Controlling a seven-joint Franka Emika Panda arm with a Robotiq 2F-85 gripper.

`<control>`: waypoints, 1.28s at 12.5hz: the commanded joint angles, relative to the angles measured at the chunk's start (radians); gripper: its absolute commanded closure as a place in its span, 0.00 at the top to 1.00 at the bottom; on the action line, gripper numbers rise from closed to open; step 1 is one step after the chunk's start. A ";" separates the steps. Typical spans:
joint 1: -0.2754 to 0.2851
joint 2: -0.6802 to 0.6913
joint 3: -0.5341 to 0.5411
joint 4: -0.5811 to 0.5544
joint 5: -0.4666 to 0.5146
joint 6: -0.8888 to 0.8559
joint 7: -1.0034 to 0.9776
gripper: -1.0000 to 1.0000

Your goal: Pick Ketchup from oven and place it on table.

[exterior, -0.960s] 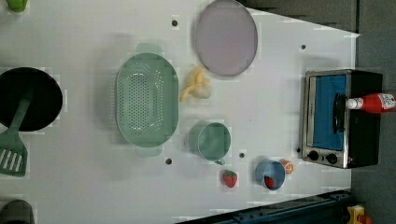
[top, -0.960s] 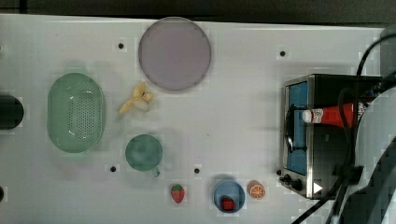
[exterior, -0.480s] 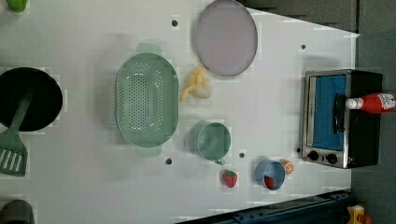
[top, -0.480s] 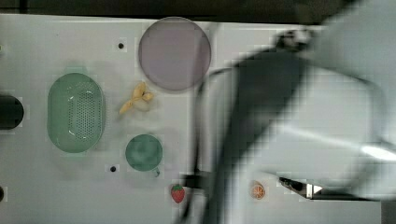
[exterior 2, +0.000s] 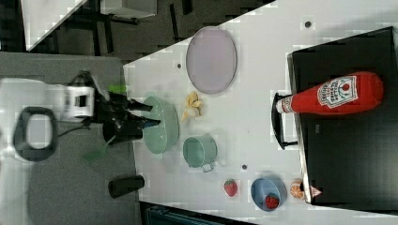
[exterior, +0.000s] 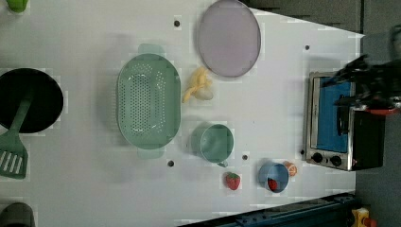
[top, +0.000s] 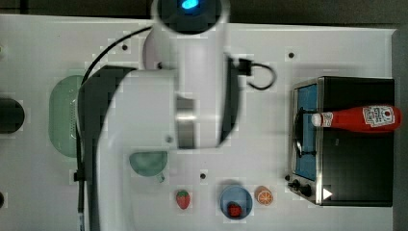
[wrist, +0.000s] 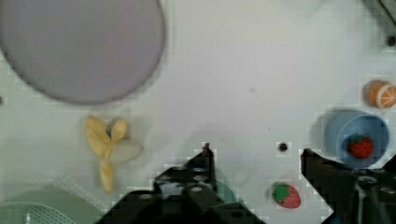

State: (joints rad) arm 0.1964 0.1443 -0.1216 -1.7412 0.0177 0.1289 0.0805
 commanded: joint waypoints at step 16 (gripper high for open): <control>-0.038 0.150 -0.057 -0.509 -0.013 0.738 0.027 1.00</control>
State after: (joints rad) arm 0.1591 0.3591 -0.1958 -2.2676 -0.0035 0.8354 0.0823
